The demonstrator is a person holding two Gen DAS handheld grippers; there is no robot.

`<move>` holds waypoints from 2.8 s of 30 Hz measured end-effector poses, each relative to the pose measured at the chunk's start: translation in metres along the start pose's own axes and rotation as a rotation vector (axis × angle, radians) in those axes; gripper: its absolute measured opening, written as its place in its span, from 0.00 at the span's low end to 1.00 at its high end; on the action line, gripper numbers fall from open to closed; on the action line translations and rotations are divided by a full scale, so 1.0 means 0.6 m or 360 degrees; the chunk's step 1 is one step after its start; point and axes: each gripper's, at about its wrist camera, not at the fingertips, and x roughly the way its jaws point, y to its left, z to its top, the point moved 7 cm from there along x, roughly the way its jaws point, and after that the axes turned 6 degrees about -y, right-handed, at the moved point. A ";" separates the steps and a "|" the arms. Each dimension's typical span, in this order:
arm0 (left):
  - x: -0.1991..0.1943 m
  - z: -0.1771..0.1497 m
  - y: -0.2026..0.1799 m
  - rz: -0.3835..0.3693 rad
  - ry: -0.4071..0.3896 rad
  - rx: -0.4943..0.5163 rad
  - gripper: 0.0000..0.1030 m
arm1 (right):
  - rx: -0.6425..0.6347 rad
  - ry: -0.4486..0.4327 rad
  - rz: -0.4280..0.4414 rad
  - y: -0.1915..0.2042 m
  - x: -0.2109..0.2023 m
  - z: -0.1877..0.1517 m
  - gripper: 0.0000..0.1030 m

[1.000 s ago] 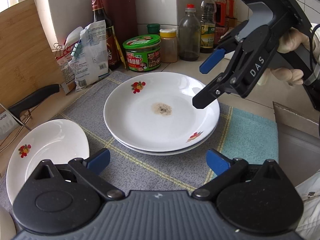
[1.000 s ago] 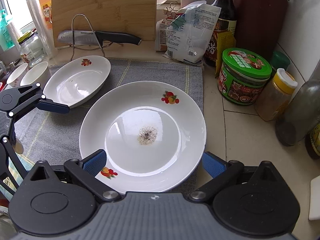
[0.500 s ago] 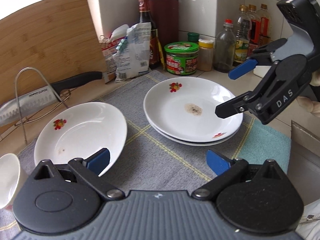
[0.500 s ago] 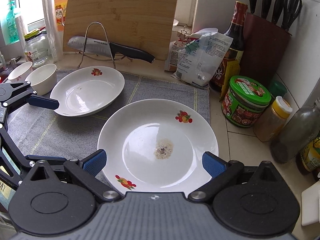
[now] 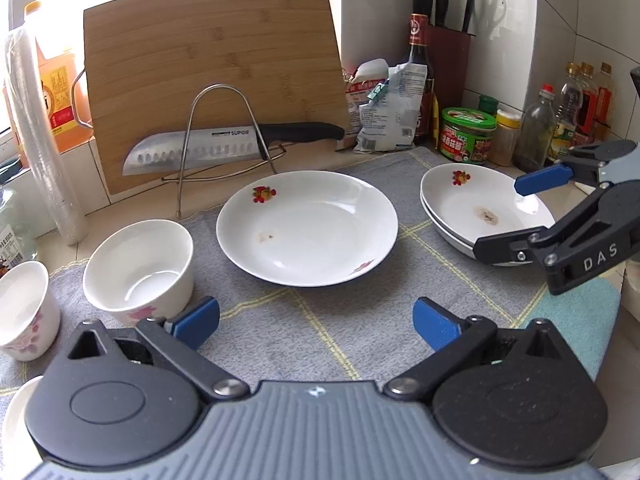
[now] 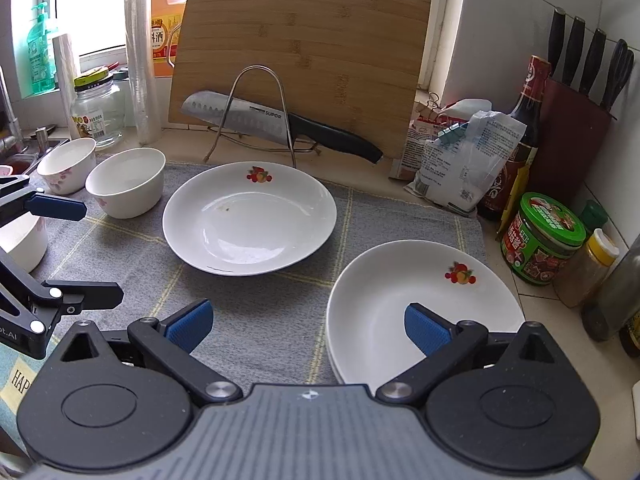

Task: Organize plates and bowls
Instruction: 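Move the left tool toward the rim of the fruit-print plate by the knife stand, then close the left tool fingers on the fruit-print plate rim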

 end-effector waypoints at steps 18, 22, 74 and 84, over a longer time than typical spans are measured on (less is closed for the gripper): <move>0.007 0.040 0.021 0.0098 0.0037 -0.0017 0.99 | -0.0224 0.0014 0.0253 0.093 0.052 -0.030 1.00; 0.023 0.049 0.011 0.0099 0.0087 -0.0005 0.99 | -0.0187 0.0063 0.0253 0.086 0.070 -0.037 1.00; 0.261 0.137 0.086 -0.0282 0.0414 0.0202 0.98 | -0.0033 0.0320 0.0177 0.094 0.190 -0.001 1.00; 0.331 0.144 0.077 -0.0374 0.0482 0.0211 0.96 | -0.0069 0.0265 0.0092 0.091 0.186 0.004 1.00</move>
